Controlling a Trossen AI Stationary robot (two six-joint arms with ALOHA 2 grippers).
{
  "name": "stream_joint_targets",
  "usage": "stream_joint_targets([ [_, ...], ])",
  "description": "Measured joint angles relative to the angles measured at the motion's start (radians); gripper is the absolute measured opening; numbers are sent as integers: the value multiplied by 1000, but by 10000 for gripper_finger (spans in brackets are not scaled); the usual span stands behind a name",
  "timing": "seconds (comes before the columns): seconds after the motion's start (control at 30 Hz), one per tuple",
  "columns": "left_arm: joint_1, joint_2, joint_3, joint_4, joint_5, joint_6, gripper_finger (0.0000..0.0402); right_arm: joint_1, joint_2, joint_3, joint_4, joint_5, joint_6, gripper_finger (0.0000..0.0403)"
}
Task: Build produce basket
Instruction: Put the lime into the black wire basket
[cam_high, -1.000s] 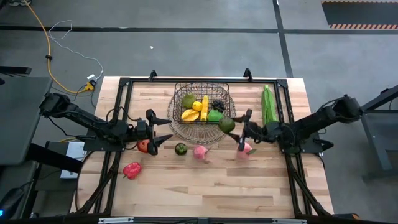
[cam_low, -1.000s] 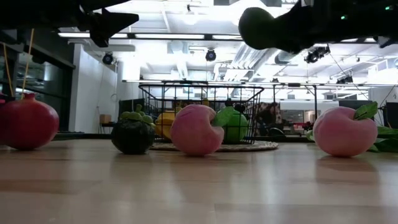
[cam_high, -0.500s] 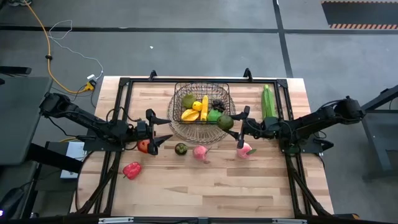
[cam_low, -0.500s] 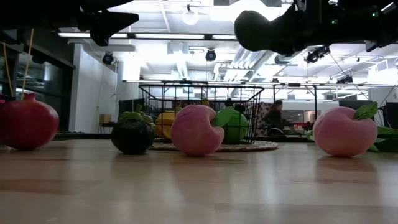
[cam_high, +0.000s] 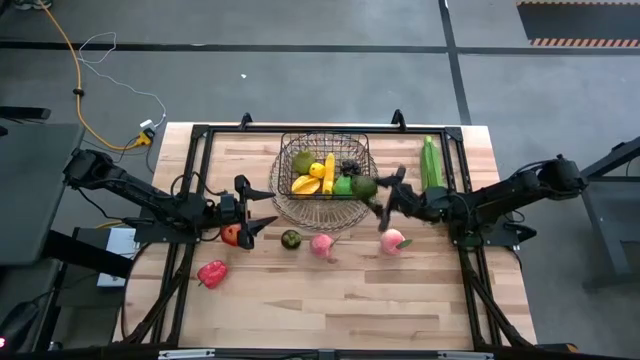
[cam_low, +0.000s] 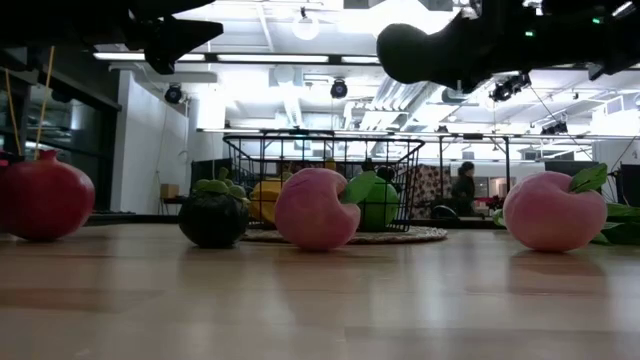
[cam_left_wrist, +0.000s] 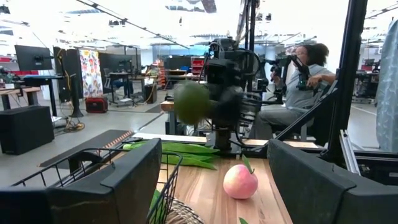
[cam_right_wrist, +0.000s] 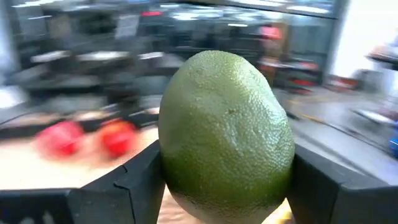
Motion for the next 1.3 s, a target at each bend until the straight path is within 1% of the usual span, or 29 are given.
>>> stream_joint_targets([
  [0.03,0,0,0,0,0,0,280,-12,0,14,-15,49,15,251],
  [0.1,0,0,0,0,-3,0,280,-45,0,55,-76,72,17,253],
  [0.17,0,0,0,0,-5,0,280,-87,0,118,-178,48,15,255],
  [0.33,0,0,0,0,-6,0,280,-212,52,311,-548,31,74,255],
  [0.43,0,0,0,0,-6,0,280,-282,114,394,-655,-44,113,256],
  [0.53,0,0,0,0,-6,1,280,-334,194,437,-665,-137,117,256],
  [0.6,0,0,0,0,-6,1,280,-357,250,463,-658,-168,117,257],
  [0.77,0,0,0,1,-6,1,280,-393,366,516,-660,-173,100,257],
  [0.93,0,0,0,0,-6,1,280,-399,436,556,-657,-173,88,267],
  [1.1,0,0,0,0,-6,1,280,-400,480,560,-650,-174,82,283],
  [1.3,0,0,0,0,-6,1,280,-411,499,560,-646,-171,82,285],
])
